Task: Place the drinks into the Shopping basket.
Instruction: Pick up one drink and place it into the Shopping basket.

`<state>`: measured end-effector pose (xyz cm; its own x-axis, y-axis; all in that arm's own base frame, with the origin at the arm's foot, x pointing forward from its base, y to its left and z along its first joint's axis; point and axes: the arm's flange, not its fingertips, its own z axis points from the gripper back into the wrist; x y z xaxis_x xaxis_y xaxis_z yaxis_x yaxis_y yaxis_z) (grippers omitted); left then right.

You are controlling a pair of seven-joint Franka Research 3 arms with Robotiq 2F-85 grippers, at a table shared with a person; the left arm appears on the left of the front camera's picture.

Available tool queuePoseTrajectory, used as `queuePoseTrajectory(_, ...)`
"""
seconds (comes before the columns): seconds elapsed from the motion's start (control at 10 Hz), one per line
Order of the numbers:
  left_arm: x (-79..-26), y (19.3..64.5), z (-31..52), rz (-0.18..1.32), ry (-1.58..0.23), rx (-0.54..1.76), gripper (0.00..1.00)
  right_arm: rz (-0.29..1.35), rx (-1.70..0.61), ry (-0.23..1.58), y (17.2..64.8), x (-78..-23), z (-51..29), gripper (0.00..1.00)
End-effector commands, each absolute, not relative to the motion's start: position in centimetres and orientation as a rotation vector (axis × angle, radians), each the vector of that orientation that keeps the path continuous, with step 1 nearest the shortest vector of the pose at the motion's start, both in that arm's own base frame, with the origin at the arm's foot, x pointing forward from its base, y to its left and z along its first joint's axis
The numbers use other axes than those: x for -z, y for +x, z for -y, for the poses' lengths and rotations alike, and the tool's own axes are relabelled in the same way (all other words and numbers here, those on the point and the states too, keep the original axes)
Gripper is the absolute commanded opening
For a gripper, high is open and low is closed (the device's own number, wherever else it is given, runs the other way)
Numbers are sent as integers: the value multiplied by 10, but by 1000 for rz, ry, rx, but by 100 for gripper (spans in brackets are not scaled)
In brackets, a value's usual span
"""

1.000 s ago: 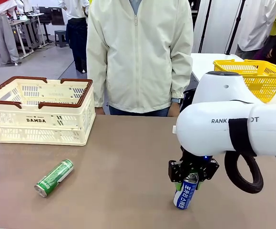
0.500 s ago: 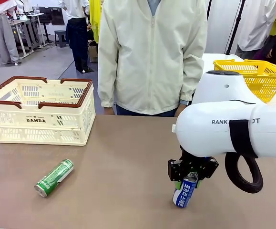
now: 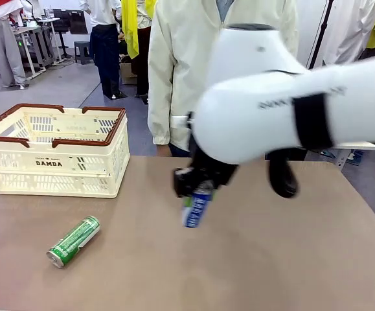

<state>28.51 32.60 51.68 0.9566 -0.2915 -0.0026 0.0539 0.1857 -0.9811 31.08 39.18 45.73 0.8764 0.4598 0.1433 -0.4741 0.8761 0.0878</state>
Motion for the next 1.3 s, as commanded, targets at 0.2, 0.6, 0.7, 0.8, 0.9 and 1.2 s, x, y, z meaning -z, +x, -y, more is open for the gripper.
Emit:
queuePoseTrajectory(0.2, -518, 284, -325, -211, -1351, 241, 100, 100, -689, 35, 334, -393, -503, 0)
queuePoseTrajectory(0.6, -518, 284, -325, -211, -1351, 241, 100, 69, -743, -26, 320, -370, -515, 0)
queuePoseTrajectory(0.7, -518, 284, -325, -211, -1351, 241, 100, 57, -747, -24, 320, -369, -513, 45)
queuePoseTrajectory(0.8, -518, 284, -325, -211, -1351, 241, 100, 49, -750, -22, 320, -371, -511, 100)
queuePoseTrajectory(0.9, -518, 284, -325, -211, -1351, 241, 100, 49, -750, -13, 320, -375, -508, 100)
queuePoseTrajectory(1.2, -518, 284, -325, -211, -1351, 241, 100, 45, -737, 35, 319, -404, -493, 100)
